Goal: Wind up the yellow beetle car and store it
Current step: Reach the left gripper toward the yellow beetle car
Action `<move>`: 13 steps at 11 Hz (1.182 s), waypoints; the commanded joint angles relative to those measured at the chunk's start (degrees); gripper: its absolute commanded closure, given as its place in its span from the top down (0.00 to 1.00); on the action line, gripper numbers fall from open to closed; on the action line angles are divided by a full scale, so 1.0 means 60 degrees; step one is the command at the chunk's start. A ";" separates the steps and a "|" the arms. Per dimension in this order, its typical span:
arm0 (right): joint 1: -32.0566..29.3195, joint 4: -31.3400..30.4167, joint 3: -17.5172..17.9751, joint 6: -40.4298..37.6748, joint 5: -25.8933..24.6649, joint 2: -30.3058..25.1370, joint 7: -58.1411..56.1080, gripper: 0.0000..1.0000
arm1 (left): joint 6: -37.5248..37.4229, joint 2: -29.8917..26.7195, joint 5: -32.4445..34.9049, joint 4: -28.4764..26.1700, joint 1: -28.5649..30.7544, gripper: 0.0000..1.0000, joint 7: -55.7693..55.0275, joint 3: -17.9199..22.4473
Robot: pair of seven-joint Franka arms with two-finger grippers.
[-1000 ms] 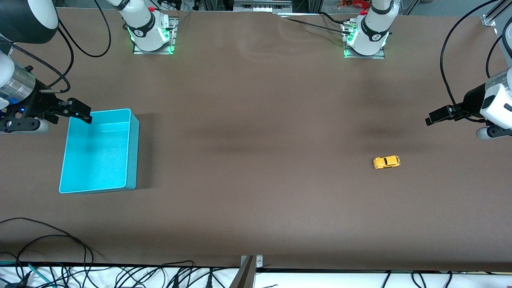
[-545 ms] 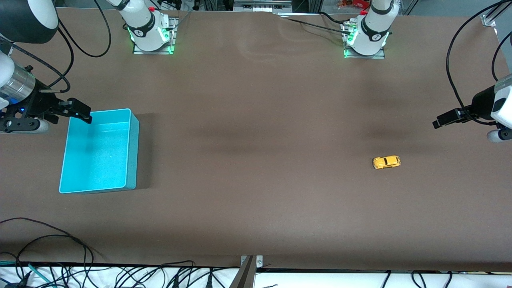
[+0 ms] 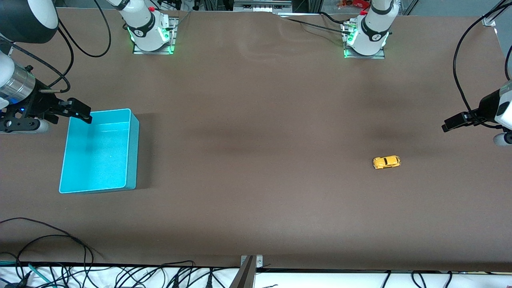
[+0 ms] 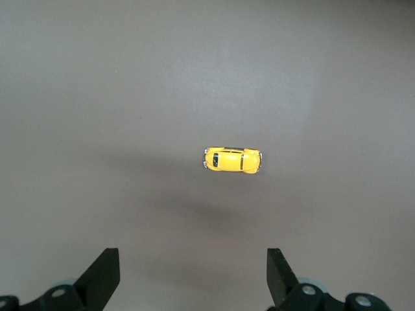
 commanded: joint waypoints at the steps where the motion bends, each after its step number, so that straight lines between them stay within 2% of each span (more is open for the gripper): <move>1: 0.0001 0.0172 0.0011 -0.0139 -0.0055 0.0031 -0.0018 1.00 | -0.0505 -0.0059 0.0714 0.0110 -0.0092 1.00 -0.0013 -0.0429; 3: -0.0013 0.0172 -0.0003 -0.0139 -0.0055 0.0045 -0.0033 1.00 | -0.0579 -0.0204 0.0760 0.0081 0.0067 1.00 0.0060 -0.0722; 5: -0.0013 0.0172 -0.0003 -0.0139 -0.0055 0.0031 -0.0033 1.00 | -0.0564 -0.0409 0.0745 -0.0151 0.0594 1.00 0.0017 -0.1410; 8: -0.0013 0.0172 -0.0003 -0.0139 -0.0055 0.0031 -0.0033 1.00 | -0.0535 -0.0775 0.0657 -0.0561 0.0625 1.00 0.0163 -0.1427; 11: -0.0013 0.0172 -0.0003 -0.0139 -0.0055 0.0031 -0.0033 1.00 | -0.0579 -0.0674 0.0206 -0.0432 0.1047 1.00 0.0308 -0.1456; 13: -0.0013 0.0172 -0.0003 -0.0139 -0.0055 0.0031 -0.0033 1.00 | -0.0929 -0.0674 0.0291 -0.0388 0.1035 1.00 0.0352 -0.1457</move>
